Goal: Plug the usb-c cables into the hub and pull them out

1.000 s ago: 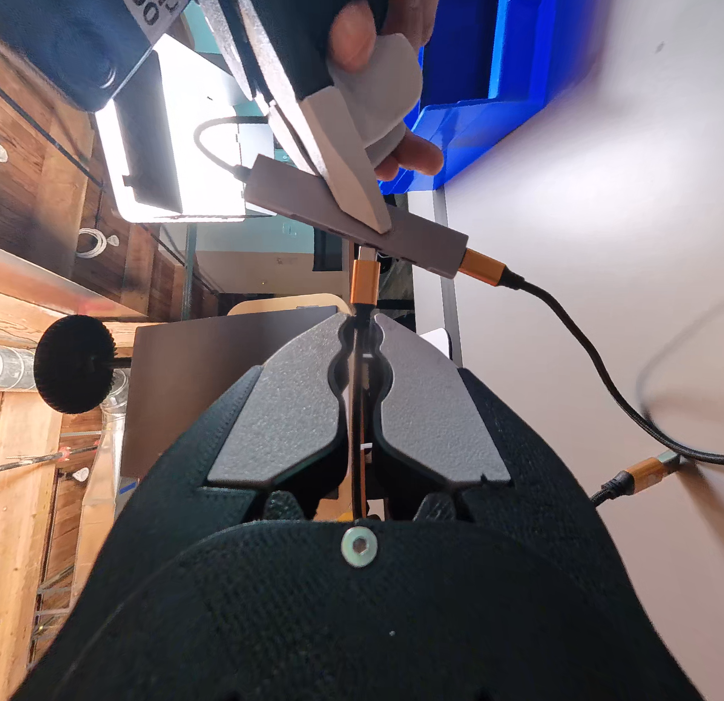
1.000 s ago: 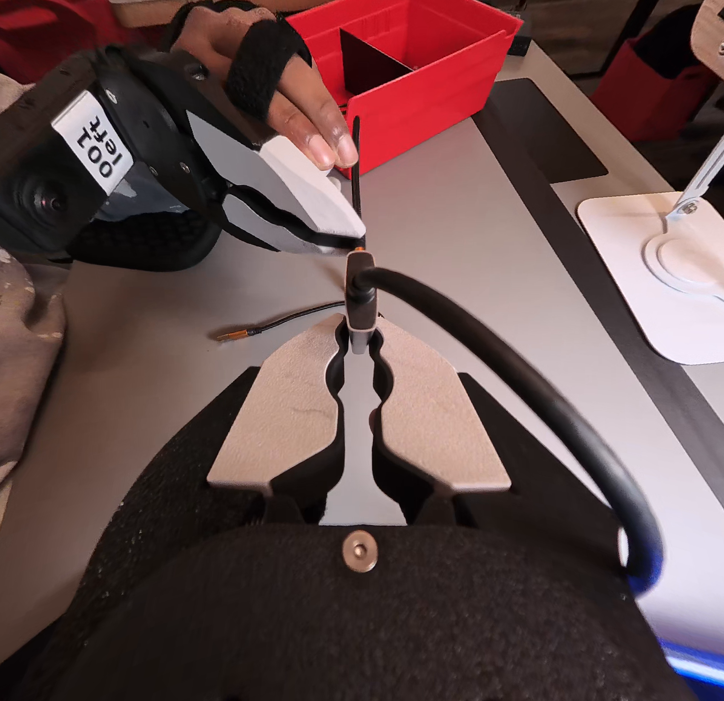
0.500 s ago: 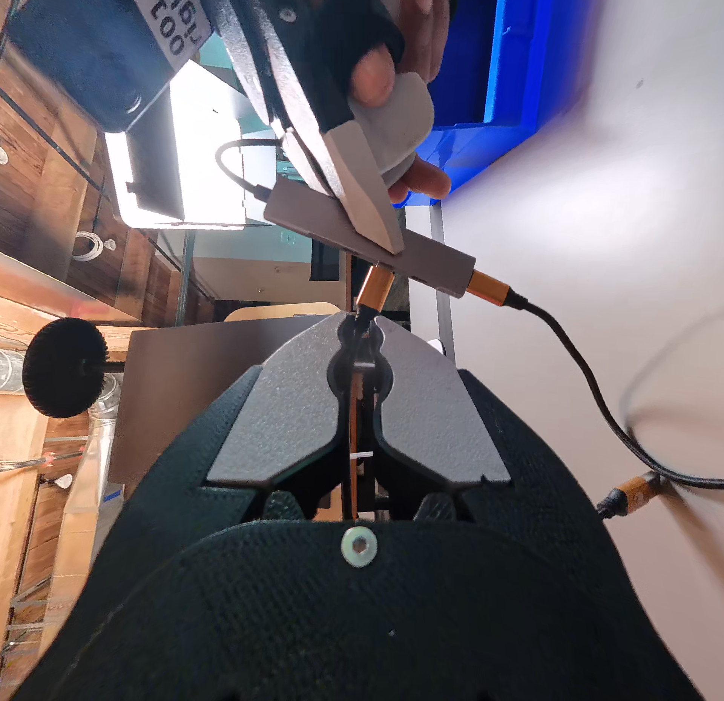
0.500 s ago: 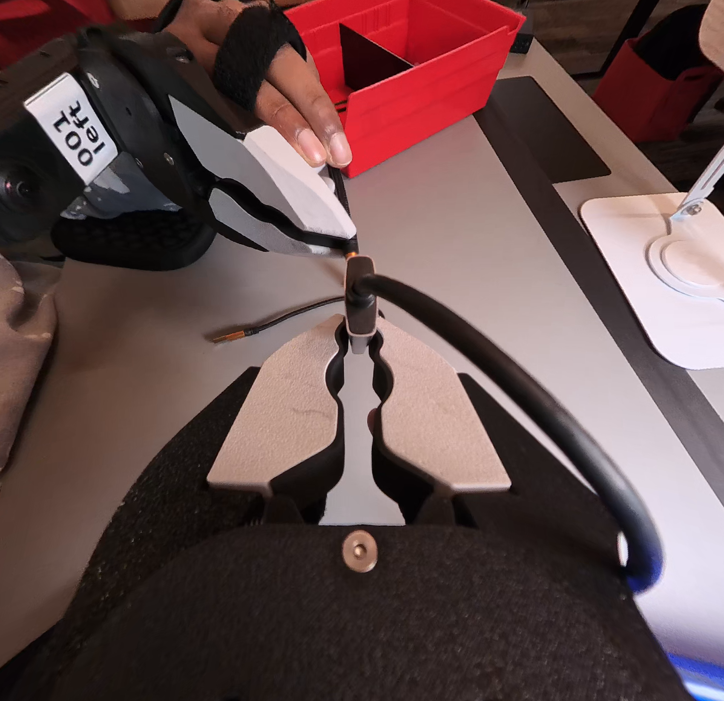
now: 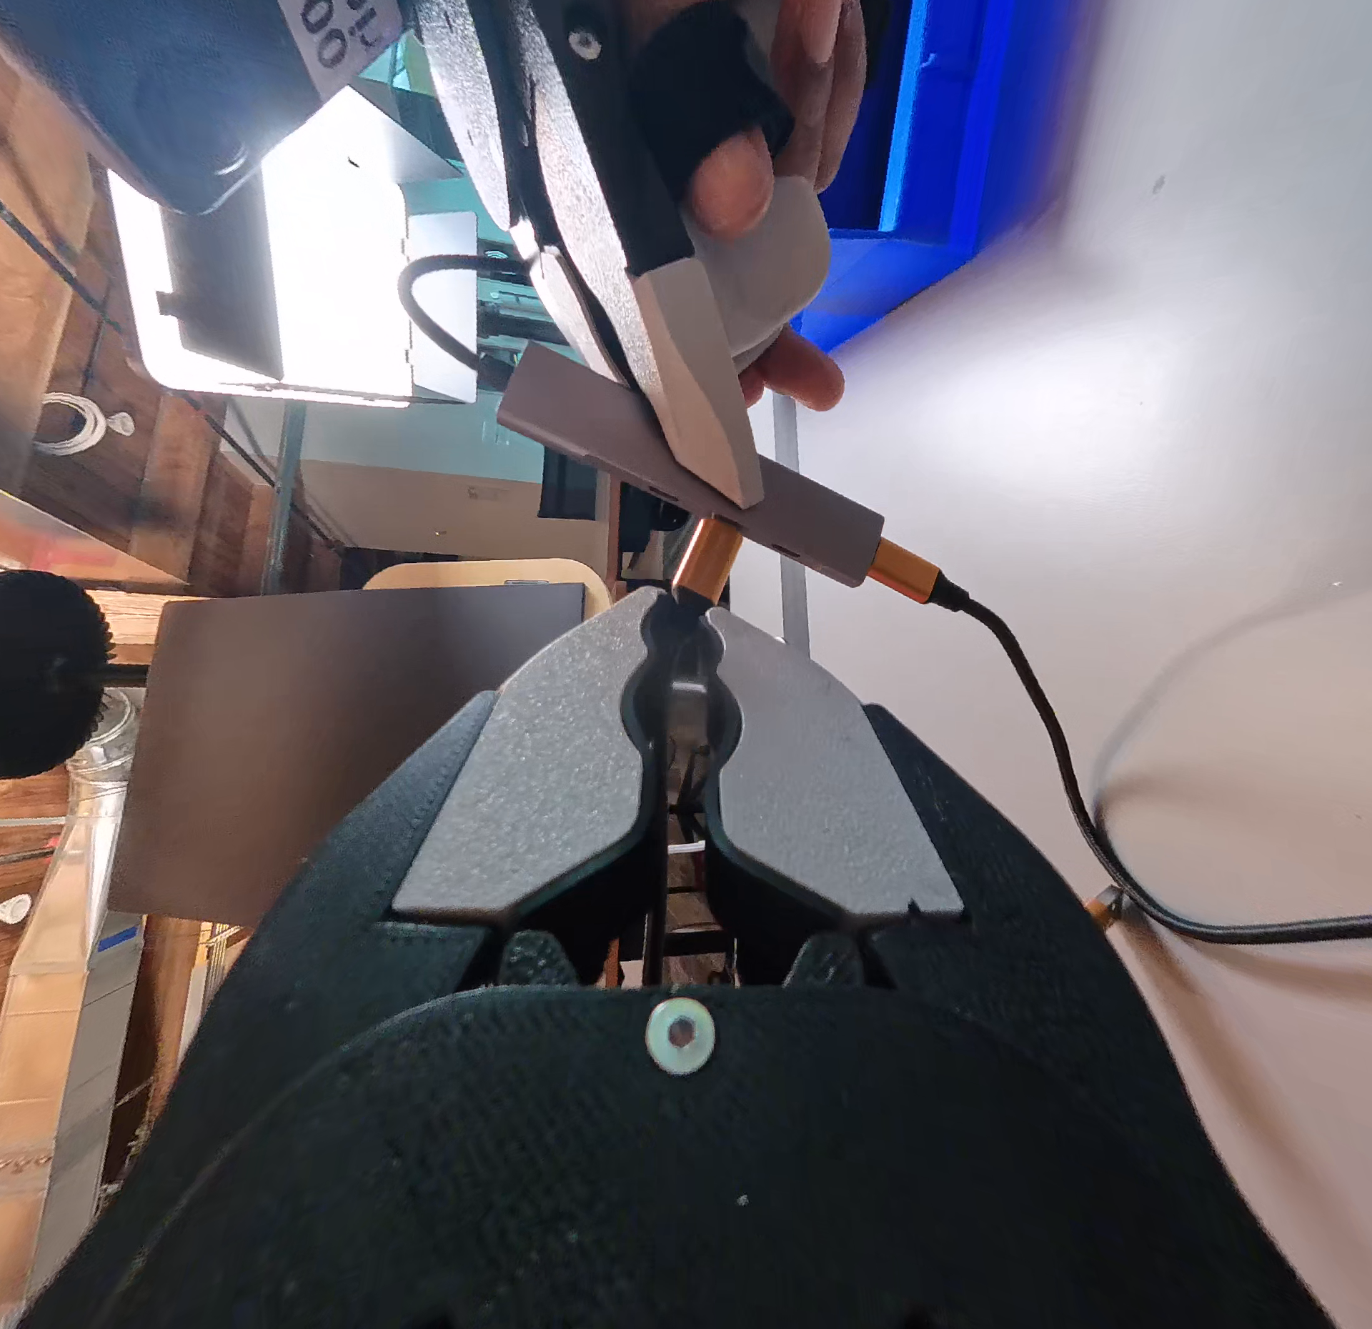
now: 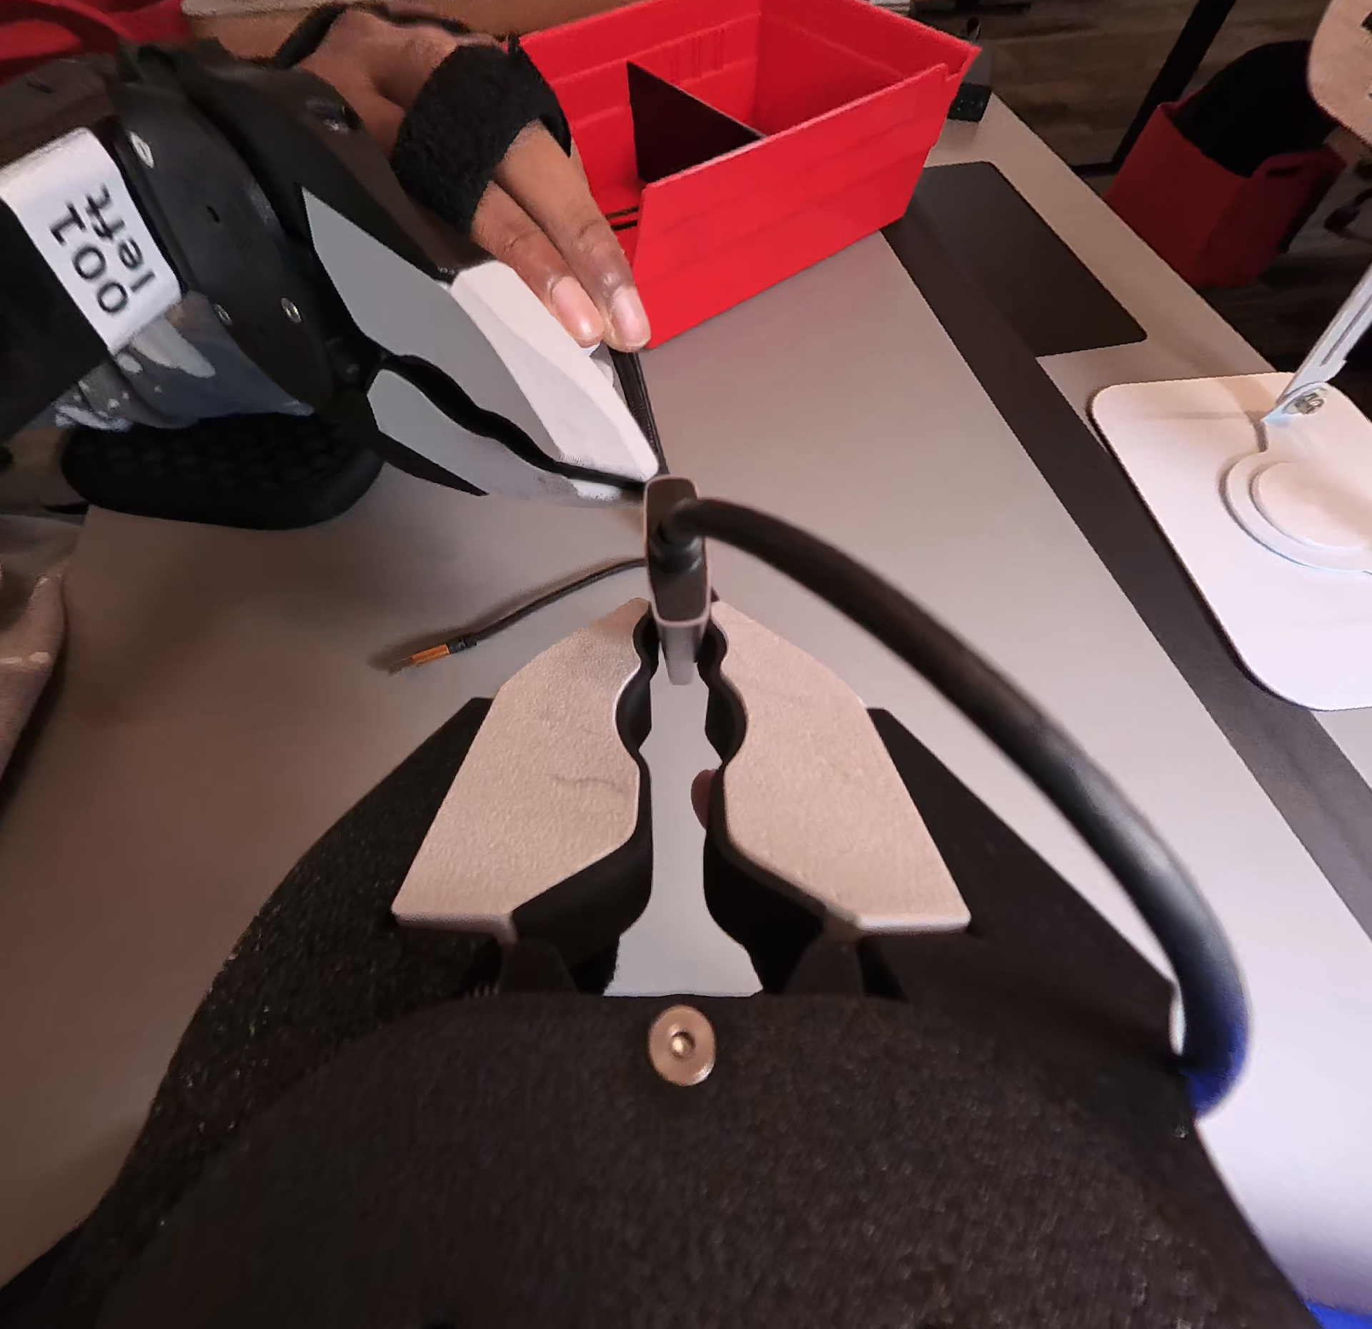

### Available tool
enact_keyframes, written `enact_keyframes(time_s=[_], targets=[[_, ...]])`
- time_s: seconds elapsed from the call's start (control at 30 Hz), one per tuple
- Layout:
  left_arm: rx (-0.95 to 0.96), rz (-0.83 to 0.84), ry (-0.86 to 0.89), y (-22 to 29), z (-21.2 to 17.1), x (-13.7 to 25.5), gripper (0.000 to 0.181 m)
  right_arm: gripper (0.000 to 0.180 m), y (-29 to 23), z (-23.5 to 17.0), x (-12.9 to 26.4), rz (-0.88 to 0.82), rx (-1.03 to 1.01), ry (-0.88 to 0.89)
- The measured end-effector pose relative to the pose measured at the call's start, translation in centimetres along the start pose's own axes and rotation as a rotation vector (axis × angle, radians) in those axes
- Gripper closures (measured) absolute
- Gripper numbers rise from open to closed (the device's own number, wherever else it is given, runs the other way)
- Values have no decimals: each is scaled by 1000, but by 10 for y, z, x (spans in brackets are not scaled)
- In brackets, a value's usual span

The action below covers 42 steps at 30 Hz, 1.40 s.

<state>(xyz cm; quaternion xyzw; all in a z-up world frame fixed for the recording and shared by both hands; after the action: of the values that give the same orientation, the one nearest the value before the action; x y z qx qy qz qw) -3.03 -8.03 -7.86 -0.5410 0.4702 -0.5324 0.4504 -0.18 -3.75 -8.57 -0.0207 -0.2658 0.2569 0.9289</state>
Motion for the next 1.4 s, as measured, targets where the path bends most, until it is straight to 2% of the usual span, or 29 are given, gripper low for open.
enact_keyframes(time_s=[0.03, 0.07, 0.1, 0.13, 0.17, 0.2, 0.27, 0.37, 0.47, 0.57, 0.63, 0.77, 0.87, 1.07, 1.23, 1.4], targets=[[9, 4, 6, 0, 0, 0, 177, 170, 0, 2, 0, 10, -14, 26], [34, -21, 93, 3, 13, 1, 177, 170, -5, 14, 0, 58, -38, 109], [71, -72, 241, 10, 42, 2, 178, 171, -22, 29, -4, 169, -75, 173], [25, -80, 255, 17, 64, -3, 179, 171, -31, 30, -17, 158, -21, 105], [-119, -39, 173, 18, 70, -9, 180, 170, -29, 31, -22, 34, 83, 46], [-139, -14, 129, 10, 64, -7, 180, 170, -31, 39, -10, 20, 104, 75], [113, -62, 158, -20, 42, 14, 180, 170, -20, 43, 26, -6, 70, 156], [269, 25, 227, -59, 31, 43, 181, 170, -2, 35, 54, -38, 26, 193], [524, 4, 264, -76, 19, 44, 180, 170, -1, 31, 53, -34, 42, 168], [781, -120, 289, -71, 2, 39, 165, 170, -7, 22, 39, -36, 85, 80], [886, -234, 281, -60, -4, 37, 156, 171, -16, 17, 28, -36, 133, 14], [917, -486, 289, -24, 5, 32, 152, 170, -34, 15, 11, -17, 210, -52], [887, -558, 285, -7, 10, 28, 159, 171, -42, 15, 6, -9, 241, -64], [930, -548, 333, -13, 14, 29, 173, 171, -46, 19, 9, -22, 292, -35], [1024, -561, 394, -21, 15, 31, 173, 171, -48, 24, 9, -24, 315, 8], [1039, -558, 391, -24, 12, 32, 173, 171, -46, 27, 7, 11, 299, 68]])
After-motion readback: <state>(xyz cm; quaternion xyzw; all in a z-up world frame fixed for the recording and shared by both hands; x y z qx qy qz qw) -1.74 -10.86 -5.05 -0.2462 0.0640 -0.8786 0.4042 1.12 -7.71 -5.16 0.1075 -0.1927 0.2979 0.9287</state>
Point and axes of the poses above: each gripper's, where its closed fingertips meet, x back along the fingers, z out of its top, y = z × x across the jaws, the point moved 2 cm from there along x, back along the fingers, and after that the axes turned 11 degrees about -x, right-handed, at the moved point
